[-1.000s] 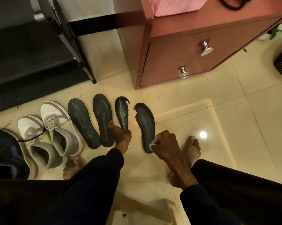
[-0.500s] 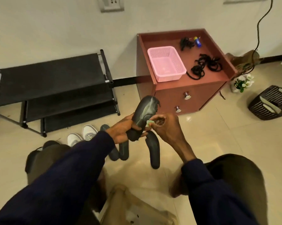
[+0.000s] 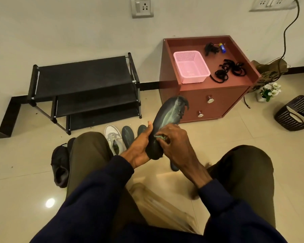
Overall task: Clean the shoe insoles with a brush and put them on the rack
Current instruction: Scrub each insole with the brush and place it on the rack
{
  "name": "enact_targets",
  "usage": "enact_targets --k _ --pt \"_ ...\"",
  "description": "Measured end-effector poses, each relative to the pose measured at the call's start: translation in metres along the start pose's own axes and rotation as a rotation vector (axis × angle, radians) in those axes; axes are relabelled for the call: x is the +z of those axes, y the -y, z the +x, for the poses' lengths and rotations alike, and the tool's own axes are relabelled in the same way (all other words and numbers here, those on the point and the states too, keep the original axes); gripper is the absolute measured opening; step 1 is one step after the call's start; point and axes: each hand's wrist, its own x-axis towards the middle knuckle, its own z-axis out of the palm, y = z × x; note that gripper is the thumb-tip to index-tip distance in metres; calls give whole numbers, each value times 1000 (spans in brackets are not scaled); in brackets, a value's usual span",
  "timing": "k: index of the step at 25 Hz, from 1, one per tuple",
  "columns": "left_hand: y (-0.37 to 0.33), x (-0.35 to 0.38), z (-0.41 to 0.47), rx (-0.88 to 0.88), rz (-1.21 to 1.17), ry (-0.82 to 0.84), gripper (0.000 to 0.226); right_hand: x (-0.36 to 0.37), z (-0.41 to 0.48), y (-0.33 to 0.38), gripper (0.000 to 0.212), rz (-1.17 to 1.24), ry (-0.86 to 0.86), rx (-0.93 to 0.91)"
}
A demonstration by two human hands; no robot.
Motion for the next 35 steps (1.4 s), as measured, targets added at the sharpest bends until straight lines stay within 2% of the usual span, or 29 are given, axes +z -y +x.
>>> enact_targets --k 3,4,7,9,12,14,17,19,23,24,27,28,29,31,33,35 --pt "5 -8 2 -30 -29 -28 64 -3 -13 2 13 106 262 -49" --pt "7 -10 4 -35 -24 -29 63 -5 -12 0 12 77 279 -39" --pt "13 -8 12 -33 -15 4 56 -2 -3 -12 11 -136 27 50" --pt "15 -5 16 -30 -15 -7 55 0 -4 -13 14 -158 -54 63" --pt "17 -9 20 -53 5 -10 55 -1 -16 -1 13 13 203 -2" --pt "19 -10 20 -69 -1 0 57 -6 -18 -2 13 51 260 26" --pt "23 -4 24 -63 -7 40 54 -4 -10 -20 13 -148 -51 150" --pt "26 -4 26 -70 -3 24 54 2 -13 -17 17 -164 -108 157" --pt "26 -16 29 -98 -10 -15 62 5 -25 5 12 89 232 104" --pt "26 -16 28 -86 -23 -13 61 2 -20 1 10 71 218 119" --pt "28 -13 31 -64 -22 15 53 -2 -7 -19 10 -144 -57 210" --pt "29 -11 30 -66 -22 15 53 -1 -7 -20 12 -157 -98 220" --pt "29 -11 30 -69 -12 4 54 3 -11 -17 14 -129 -91 196" --pt "29 -15 31 -79 20 -30 59 9 -22 -1 15 18 91 134" --pt "29 -17 31 -97 9 -27 59 4 -25 4 11 123 265 151" --pt "29 -14 31 -88 4 -5 56 -2 -17 -9 8 89 188 188"
